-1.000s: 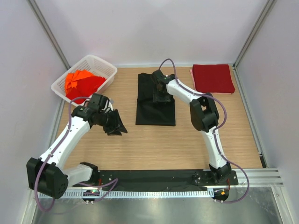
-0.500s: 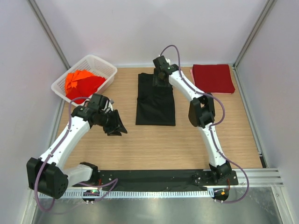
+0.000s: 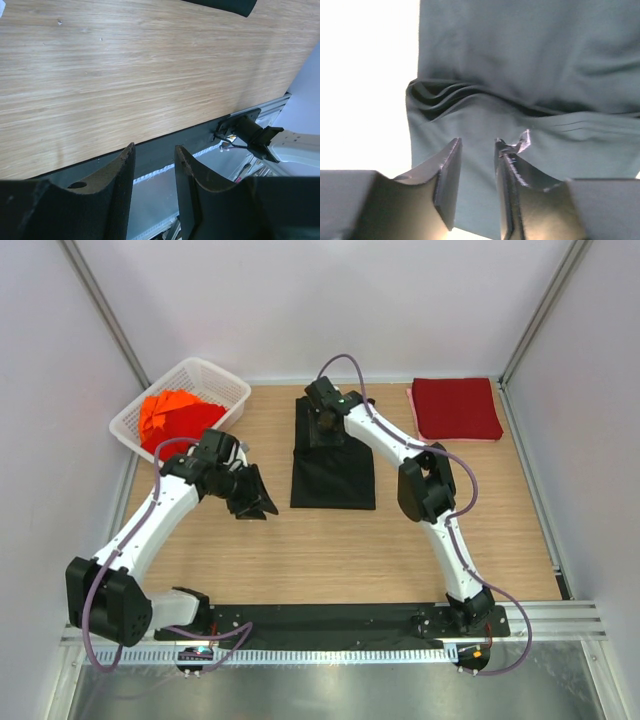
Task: Fold and stack the t-shirts
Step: Fold the tshirt
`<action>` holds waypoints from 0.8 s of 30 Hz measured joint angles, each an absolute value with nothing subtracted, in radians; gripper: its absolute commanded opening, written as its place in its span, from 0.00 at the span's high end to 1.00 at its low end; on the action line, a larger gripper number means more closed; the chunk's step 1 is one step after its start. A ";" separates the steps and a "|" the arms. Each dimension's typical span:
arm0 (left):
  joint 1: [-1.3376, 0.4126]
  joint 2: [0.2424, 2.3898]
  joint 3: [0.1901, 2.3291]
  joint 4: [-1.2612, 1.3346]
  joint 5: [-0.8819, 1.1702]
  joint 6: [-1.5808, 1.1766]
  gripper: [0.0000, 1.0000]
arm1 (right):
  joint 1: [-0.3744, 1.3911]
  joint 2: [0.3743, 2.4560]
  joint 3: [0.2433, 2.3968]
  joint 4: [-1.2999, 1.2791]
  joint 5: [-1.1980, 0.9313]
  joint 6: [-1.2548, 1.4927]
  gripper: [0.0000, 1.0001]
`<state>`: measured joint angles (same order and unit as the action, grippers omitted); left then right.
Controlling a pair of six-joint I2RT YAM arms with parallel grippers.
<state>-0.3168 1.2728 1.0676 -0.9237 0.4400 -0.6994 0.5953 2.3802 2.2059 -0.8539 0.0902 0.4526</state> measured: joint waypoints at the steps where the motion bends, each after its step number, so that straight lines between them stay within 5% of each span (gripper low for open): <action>1: -0.317 1.272 1.068 -0.924 0.440 -0.699 0.62 | 0.605 2.380 2.206 -0.851 0.086 0.459 0.64; 24: -0.317 1.176 0.971 -0.921 0.440 -0.754 0.61 | 0.612 2.494 2.259 -0.714 0.059 0.503 0.63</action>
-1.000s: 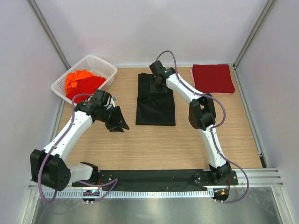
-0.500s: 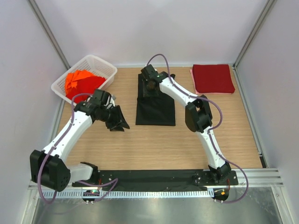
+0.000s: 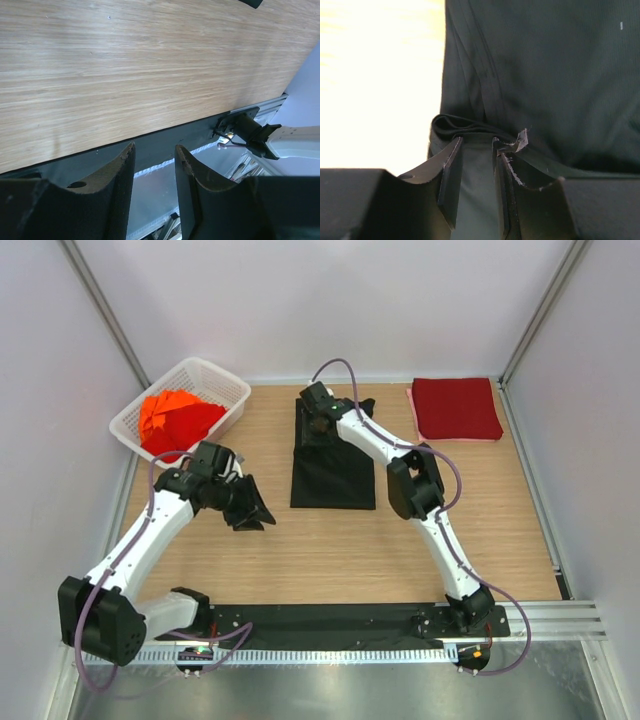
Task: Fold and stack the t-shirts
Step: Fold the tshirt
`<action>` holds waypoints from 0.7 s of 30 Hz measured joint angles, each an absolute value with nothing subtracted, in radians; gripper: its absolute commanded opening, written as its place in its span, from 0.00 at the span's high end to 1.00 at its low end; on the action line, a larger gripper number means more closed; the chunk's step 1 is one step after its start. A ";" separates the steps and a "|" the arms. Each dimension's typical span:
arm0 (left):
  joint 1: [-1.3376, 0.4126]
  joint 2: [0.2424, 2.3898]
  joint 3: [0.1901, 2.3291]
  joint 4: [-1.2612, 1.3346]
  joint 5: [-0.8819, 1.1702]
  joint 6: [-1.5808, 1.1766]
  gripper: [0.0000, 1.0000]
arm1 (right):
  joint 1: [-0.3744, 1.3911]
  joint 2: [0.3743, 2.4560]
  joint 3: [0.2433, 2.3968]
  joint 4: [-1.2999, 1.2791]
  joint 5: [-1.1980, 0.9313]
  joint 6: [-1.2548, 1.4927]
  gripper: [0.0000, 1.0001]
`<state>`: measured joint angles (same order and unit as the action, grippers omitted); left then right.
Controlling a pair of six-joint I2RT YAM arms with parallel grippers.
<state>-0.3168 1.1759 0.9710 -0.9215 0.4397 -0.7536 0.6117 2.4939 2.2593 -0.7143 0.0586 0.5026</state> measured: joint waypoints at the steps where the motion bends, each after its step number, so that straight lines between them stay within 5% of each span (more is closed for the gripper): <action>1: -0.317 1.171 0.970 -0.921 0.440 -0.756 0.61 | 0.610 2.506 2.275 -0.709 0.059 0.501 0.63; 15: -0.317 1.243 0.994 -0.879 0.450 -0.780 0.48 | 0.526 2.518 2.400 -0.731 0.048 0.441 0.59; 18: -0.317 1.348 1.069 -0.837 0.467 -0.778 0.53 | 0.498 2.449 2.336 -0.750 -0.001 0.435 0.59; 21: -0.317 1.468 1.173 -0.774 0.492 -0.782 0.69 | 0.451 2.350 2.225 -0.750 -0.097 0.442 0.62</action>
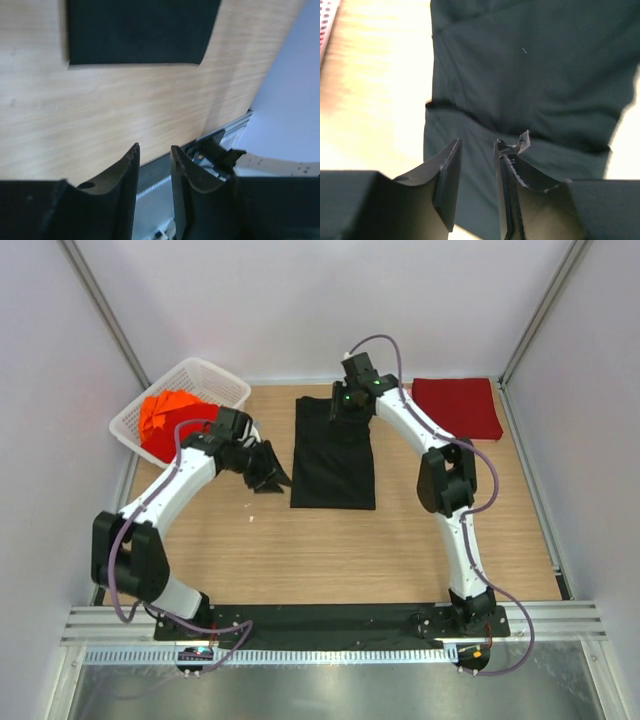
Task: Fold and stack the t-shirts
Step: Fold the tshirt
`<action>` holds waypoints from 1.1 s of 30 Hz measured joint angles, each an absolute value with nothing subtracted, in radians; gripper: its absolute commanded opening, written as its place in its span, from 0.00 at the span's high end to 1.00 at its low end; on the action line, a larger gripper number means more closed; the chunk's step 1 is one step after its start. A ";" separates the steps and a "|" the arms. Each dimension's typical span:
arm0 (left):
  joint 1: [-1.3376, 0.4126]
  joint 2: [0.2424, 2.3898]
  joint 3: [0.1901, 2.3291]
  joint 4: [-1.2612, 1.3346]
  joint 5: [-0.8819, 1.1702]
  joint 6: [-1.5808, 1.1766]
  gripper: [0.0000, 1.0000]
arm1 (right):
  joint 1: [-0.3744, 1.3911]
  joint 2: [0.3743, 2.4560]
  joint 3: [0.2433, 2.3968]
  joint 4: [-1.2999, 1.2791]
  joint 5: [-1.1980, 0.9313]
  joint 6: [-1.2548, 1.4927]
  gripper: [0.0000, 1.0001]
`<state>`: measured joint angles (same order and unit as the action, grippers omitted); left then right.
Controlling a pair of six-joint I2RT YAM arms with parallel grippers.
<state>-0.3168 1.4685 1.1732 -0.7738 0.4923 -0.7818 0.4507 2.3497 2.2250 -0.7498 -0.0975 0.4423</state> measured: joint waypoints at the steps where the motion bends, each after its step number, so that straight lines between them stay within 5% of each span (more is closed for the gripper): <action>1: -0.317 1.517 1.216 -0.747 0.503 -0.786 0.78 | 0.435 2.322 2.187 -0.736 -0.126 0.446 0.64; 7: -0.317 1.813 1.458 -0.579 0.572 -0.815 1.00 | 0.315 2.255 2.051 -0.715 -0.296 0.437 0.85; 16: -0.317 2.178 1.691 -0.468 0.600 -0.866 1.00 | 0.239 2.268 1.922 -0.638 -0.467 0.479 0.91; 33: -0.296 2.306 1.803 -0.446 0.565 -0.910 1.00 | 0.197 2.318 1.795 -0.533 -0.521 0.529 0.92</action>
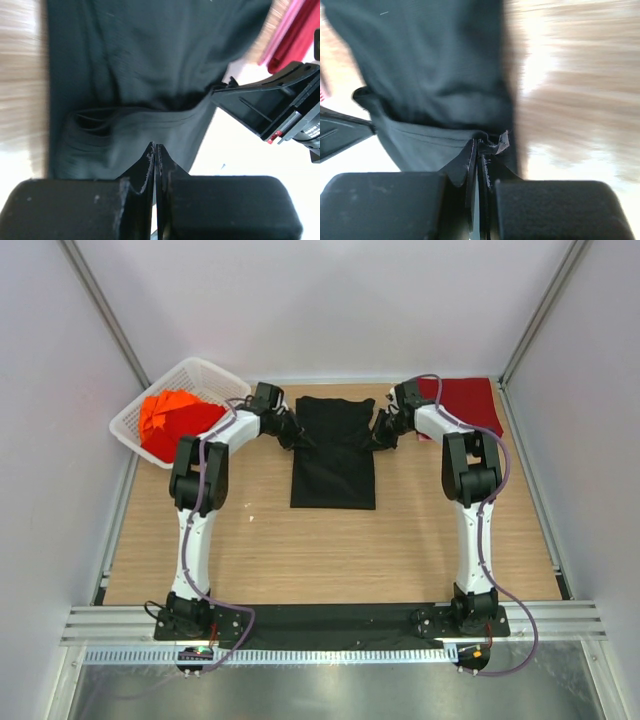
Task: Fold and stack the t-shirts
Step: Fold the tshirt
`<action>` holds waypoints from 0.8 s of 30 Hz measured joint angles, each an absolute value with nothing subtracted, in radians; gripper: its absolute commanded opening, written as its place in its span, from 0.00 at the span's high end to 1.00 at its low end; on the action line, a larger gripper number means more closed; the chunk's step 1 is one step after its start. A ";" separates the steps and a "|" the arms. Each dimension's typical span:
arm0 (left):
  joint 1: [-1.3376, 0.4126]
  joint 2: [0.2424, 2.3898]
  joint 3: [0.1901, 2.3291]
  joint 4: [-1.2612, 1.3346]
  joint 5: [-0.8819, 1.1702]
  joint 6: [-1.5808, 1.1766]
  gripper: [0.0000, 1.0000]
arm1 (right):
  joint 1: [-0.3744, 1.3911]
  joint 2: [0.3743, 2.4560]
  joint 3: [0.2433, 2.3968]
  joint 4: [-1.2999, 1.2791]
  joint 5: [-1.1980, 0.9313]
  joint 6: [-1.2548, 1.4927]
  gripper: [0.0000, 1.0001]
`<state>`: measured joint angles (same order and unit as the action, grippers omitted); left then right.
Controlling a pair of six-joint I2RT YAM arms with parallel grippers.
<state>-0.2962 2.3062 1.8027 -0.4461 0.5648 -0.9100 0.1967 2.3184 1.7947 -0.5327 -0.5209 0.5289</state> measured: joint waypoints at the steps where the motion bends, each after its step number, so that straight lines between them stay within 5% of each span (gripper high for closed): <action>1: -0.294 2.310 1.803 -0.447 0.561 -0.910 1.00 | 0.192 2.325 1.794 -0.535 -0.514 0.526 0.92; 10: -0.266 2.431 1.933 -0.543 0.546 -0.878 0.99 | 0.182 2.334 1.820 -0.571 -0.485 0.499 0.91; 17: -0.268 2.412 1.960 -0.620 0.508 -0.813 0.62 | 0.184 2.335 1.864 -0.660 -0.433 0.464 0.88; 24: -0.268 2.239 1.854 -0.654 0.518 -0.770 0.55 | 0.183 2.306 1.914 -0.798 -0.339 0.423 0.70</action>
